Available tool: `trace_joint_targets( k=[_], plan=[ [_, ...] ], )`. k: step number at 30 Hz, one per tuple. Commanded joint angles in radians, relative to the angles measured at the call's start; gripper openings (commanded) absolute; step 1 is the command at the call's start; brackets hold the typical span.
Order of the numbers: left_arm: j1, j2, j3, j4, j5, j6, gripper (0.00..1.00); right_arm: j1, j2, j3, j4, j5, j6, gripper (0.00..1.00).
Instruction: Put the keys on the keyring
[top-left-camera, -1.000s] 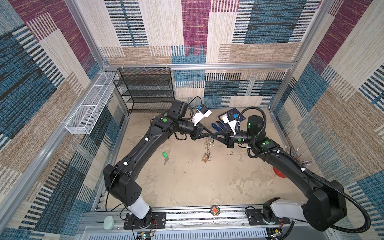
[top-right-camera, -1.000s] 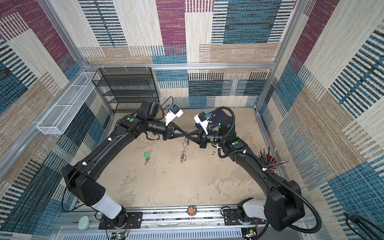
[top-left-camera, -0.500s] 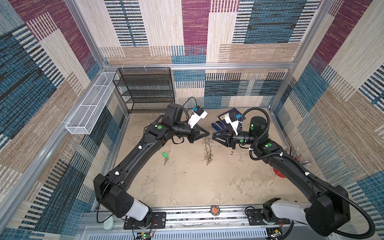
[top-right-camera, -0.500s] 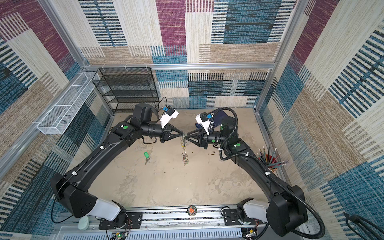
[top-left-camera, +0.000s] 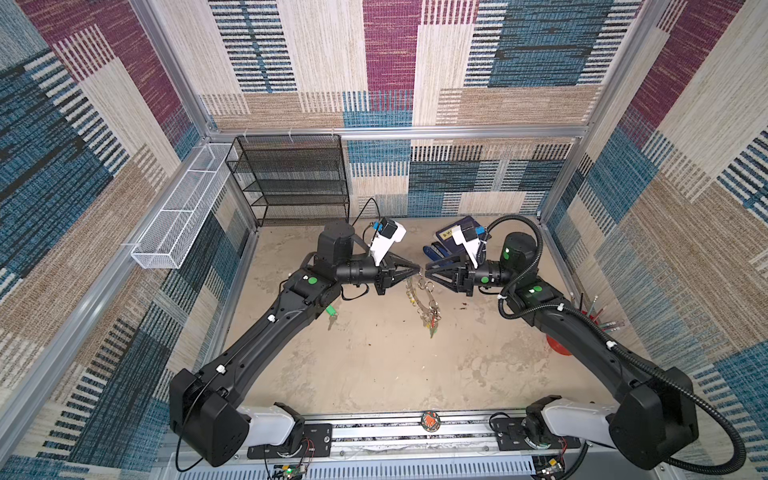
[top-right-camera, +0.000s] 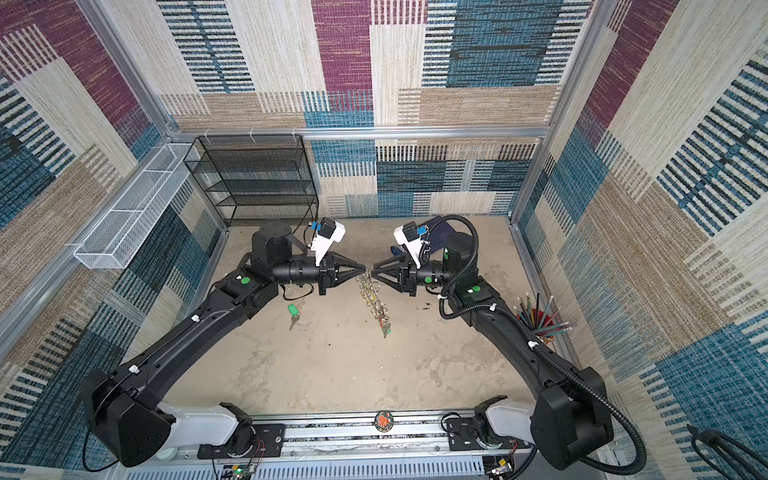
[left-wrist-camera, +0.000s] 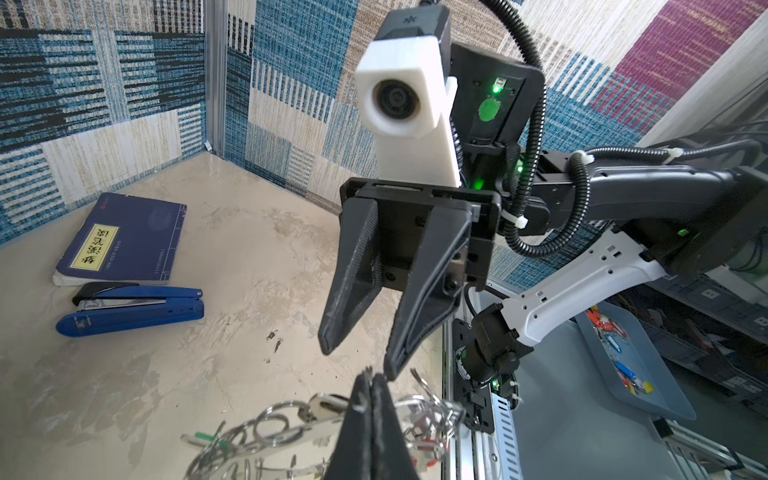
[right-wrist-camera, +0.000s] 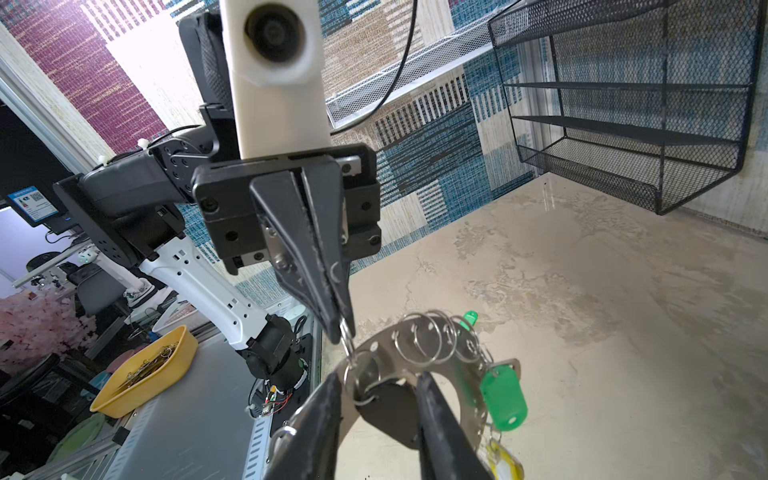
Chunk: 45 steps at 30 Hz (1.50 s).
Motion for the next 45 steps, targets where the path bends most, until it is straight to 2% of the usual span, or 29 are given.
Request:
trace_joint_targets(
  k=[1,6,14,26,35,40,45],
  plan=[
    [-0.002,-0.012,-0.045,0.244,0.029,-0.122,0.00,0.005,0.011,0.011,0.057,-0.021,0.025,0.30],
    [-0.002,-0.012,-0.100,0.374,0.011,-0.192,0.00,0.010,0.019,0.011,0.069,-0.028,0.033,0.26],
    [-0.003,-0.004,-0.176,0.581,-0.030,-0.313,0.00,0.011,0.023,-0.004,0.102,-0.033,0.056,0.29],
    [-0.003,-0.006,-0.184,0.571,-0.021,-0.310,0.00,-0.014,-0.023,-0.023,0.101,0.016,0.067,0.36],
    [-0.003,0.009,-0.181,0.586,-0.010,-0.320,0.00,-0.026,-0.098,-0.040,-0.007,0.072,0.021,0.51],
    [-0.003,0.019,-0.175,0.581,-0.010,-0.323,0.00,-0.001,-0.098,-0.064,0.017,0.036,0.033,0.57],
    [-0.003,0.028,-0.172,0.588,-0.009,-0.330,0.00,0.017,-0.064,-0.067,0.029,0.017,0.034,0.57]
  ],
)
